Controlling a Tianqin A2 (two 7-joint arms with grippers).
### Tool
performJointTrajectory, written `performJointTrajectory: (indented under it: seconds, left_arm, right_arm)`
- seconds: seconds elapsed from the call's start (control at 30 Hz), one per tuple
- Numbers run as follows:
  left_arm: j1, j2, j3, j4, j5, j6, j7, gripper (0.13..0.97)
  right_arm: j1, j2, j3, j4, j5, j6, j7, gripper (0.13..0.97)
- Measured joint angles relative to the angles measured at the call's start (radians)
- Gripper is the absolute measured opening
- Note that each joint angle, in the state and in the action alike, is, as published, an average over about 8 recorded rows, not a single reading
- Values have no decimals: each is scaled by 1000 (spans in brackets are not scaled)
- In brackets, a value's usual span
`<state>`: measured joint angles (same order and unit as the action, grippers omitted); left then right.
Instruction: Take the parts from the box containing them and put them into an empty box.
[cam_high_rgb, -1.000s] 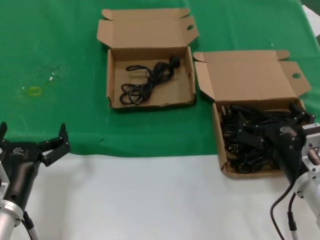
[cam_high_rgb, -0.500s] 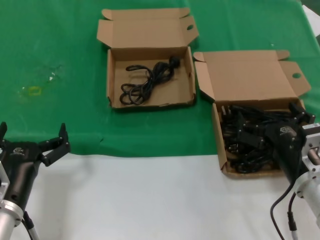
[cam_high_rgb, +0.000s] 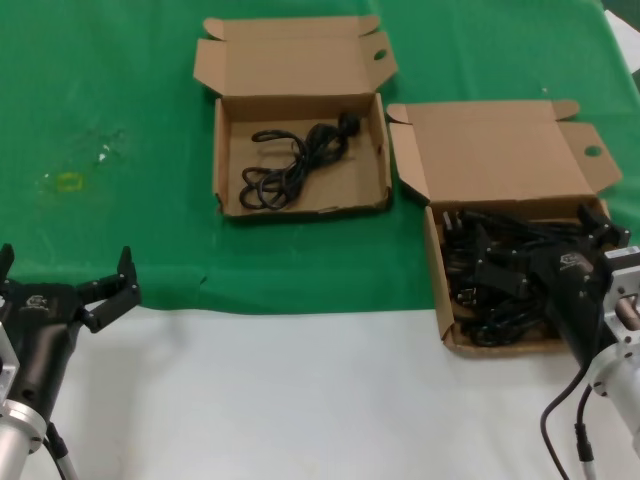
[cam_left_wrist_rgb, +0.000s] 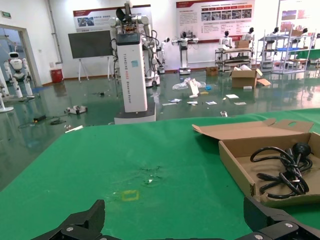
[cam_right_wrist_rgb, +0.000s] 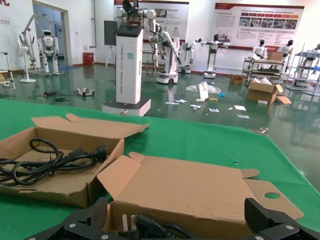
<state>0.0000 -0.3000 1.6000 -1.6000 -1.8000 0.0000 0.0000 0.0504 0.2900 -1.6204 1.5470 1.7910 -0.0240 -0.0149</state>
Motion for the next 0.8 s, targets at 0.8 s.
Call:
performJointTrajectory:
  seconds: [0.8]
  left_arm:
    - [0,0,0,0,0,0,0,966]
  right_arm:
    - [0,0,0,0,0,0,0,966]
